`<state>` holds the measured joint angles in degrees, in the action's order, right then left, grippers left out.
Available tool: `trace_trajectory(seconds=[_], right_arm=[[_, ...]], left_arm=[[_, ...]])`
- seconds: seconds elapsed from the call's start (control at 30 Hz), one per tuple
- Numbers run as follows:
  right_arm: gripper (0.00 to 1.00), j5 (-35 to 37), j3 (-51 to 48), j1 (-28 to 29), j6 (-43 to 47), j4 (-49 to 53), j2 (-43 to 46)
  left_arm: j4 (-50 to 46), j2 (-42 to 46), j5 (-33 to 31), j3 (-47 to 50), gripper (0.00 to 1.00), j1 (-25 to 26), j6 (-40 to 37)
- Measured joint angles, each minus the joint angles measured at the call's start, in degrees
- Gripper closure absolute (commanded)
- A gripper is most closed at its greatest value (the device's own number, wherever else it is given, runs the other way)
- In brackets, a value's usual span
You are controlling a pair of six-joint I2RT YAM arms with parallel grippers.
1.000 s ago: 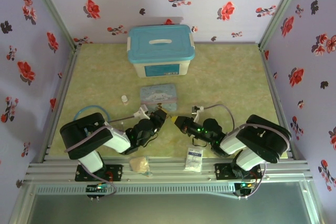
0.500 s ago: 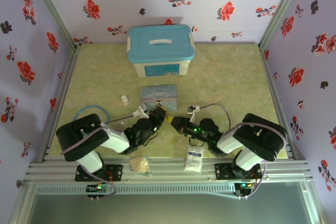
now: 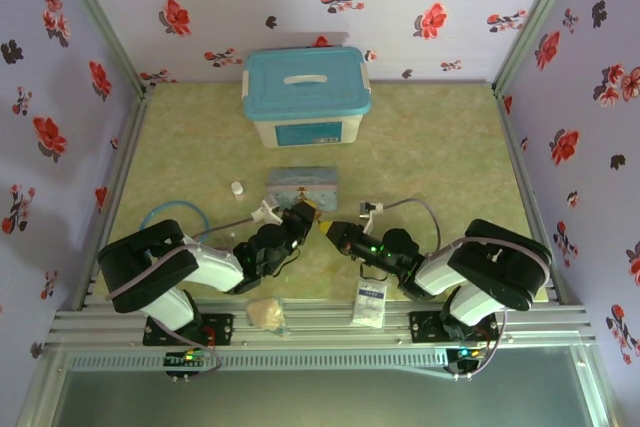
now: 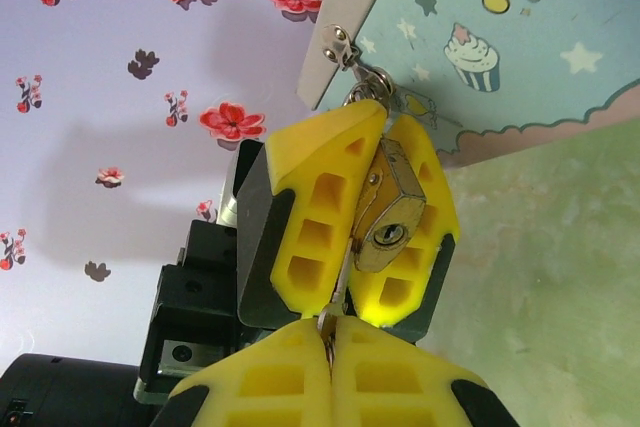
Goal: Unlock a padlock with a key
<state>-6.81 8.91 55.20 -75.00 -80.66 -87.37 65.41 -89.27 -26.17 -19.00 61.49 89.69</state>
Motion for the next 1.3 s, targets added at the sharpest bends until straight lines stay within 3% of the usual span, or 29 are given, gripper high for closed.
trace_trajectory(seconds=[0.43, 1.3], right_arm=[[1.0, 3.3, -2.0, 1.2, 1.0, 1.0, 4.4], [1.0, 3.4, -1.0, 1.2, 3.5, 2.1, 4.0]], left_arm=[[0.6, 0.5, 0.0, 0.0, 1.0, -0.2, 0.0], [0.2, 1.2, 0.0, -1.1, 1.0, 0.3, -0.2]])
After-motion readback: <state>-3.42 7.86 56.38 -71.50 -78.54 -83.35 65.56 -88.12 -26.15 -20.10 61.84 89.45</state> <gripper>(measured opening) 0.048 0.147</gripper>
